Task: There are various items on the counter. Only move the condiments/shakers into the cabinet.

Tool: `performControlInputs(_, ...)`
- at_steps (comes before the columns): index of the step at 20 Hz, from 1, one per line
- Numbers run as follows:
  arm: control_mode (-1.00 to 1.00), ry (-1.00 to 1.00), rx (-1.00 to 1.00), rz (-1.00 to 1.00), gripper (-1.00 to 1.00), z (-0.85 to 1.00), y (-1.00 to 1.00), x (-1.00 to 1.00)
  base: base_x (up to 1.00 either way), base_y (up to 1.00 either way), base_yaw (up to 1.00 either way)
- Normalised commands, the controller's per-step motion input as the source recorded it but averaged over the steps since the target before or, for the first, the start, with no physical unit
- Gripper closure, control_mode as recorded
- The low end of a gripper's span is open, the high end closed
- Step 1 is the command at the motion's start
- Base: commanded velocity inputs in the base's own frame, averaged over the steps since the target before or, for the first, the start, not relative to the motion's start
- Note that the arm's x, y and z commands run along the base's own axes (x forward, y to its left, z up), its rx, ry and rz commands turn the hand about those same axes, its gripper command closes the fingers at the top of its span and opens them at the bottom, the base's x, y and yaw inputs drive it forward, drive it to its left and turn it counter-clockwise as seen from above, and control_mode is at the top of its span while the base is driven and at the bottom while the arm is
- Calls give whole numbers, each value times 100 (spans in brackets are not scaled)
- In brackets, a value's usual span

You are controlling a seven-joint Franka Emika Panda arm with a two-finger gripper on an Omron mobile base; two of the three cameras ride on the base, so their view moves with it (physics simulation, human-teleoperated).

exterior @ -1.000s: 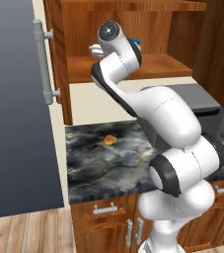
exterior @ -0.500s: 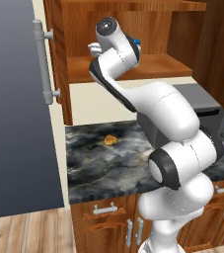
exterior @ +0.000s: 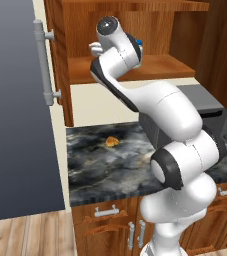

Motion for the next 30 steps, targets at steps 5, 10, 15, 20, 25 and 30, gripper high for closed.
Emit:
performControlInputs(5, -100, -5, -3, 3, 100, -33, -20, 17, 0, 0, 0)
performControlInputs(10, -100, -2, -1, 1, 100, -17, -13, 24, 0, 0, 0)
performControlInputs(15, -100, 0, 0, 0, 100, -2, -1, 25, 0, 0, 0)
performControlInputs(20, -100, -1, 0, 0, 100, -15, 0, 20, 0, 0, 0)
performControlInputs(25, -100, -1, 0, 0, 100, -28, 0, 12, 0, 0, 0)
performControlInputs(30, -100, -1, 0, 0, -100, -28, 0, 6, 0, 0, 0)
